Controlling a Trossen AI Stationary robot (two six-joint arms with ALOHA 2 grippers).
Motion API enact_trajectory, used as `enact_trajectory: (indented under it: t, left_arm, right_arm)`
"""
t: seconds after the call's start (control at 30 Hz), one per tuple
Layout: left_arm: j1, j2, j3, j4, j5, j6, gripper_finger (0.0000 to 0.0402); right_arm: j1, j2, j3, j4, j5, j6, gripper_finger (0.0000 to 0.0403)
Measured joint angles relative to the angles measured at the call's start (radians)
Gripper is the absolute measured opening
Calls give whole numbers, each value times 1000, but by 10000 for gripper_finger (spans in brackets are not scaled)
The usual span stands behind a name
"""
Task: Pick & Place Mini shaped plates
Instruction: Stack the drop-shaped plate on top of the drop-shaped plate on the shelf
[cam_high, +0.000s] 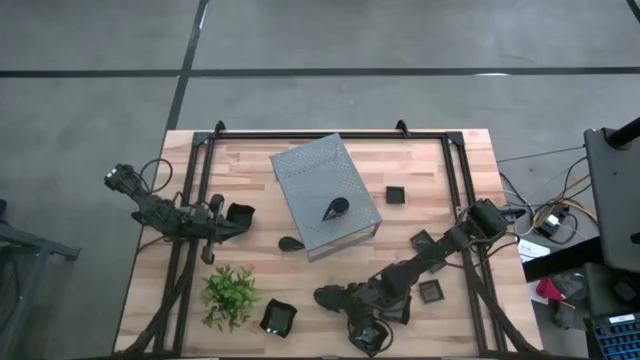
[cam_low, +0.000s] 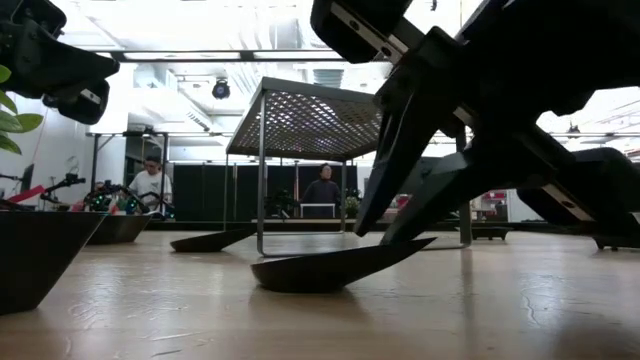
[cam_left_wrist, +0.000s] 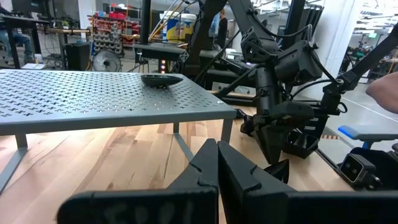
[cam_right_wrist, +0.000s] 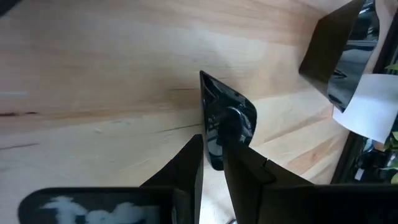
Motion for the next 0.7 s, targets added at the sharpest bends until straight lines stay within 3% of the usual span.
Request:
enact_trajectory:
  t: [0.7]
  left_arm:
    - [0,0,0,0,0,0,0]
  right_arm:
    - [-2,30,0,39,16,42,56]
